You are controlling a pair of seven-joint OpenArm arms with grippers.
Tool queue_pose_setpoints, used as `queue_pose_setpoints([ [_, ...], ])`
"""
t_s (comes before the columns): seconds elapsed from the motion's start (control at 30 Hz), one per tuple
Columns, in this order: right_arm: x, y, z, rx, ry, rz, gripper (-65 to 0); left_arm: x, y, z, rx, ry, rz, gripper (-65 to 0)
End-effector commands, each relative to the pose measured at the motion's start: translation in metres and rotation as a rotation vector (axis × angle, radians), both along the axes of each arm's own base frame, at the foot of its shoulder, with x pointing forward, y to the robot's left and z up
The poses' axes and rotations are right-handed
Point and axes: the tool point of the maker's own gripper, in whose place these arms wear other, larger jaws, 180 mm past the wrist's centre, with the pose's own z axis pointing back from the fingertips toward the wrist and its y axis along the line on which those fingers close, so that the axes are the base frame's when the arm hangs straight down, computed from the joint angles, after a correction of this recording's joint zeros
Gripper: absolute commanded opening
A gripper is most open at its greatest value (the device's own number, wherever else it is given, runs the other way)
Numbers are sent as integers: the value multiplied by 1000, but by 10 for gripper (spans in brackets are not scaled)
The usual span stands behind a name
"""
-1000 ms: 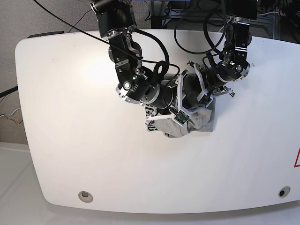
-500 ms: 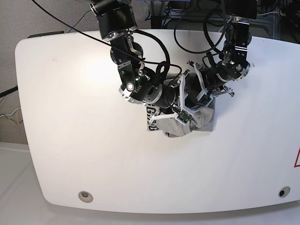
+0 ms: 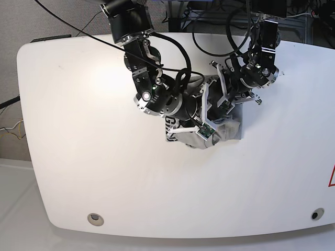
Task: Fold the T-shirt properly
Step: 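Bring both grippers together over the bundle and press the fold down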
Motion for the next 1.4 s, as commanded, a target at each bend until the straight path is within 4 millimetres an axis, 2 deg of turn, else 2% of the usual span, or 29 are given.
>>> queue_pose_setpoints([
  [0.0, 7, 8, 21, 53, -50, 8, -485, 3, 7, 3, 43, 6, 1, -505],
  [0.07, 7, 8, 21, 53, -50, 8, -464, 5, 8, 4, 46, 3, 3, -505],
  [0.37, 2, 14, 21, 51, -53, 29, -485, 12, 17, 9, 47, -12, 34, -505],
  [0.57, -6, 25, 22, 47, -58, 68, -425, 15, 18, 12, 50, -22, 37, -505],
  [0.7, -9, 28, 21, 45, -56, 80, -384, 22, 20, 23, 53, -53, 43, -505],
  [1.13, -8, 28, 21, 44, -56, 79, -380, 44, 36, 47, 125, -66, 78, -505],
  [1.37, -8, 28, 20, 40, -58, 78, -380, 50, 38, 58, 142, -83, 81, -505],
])
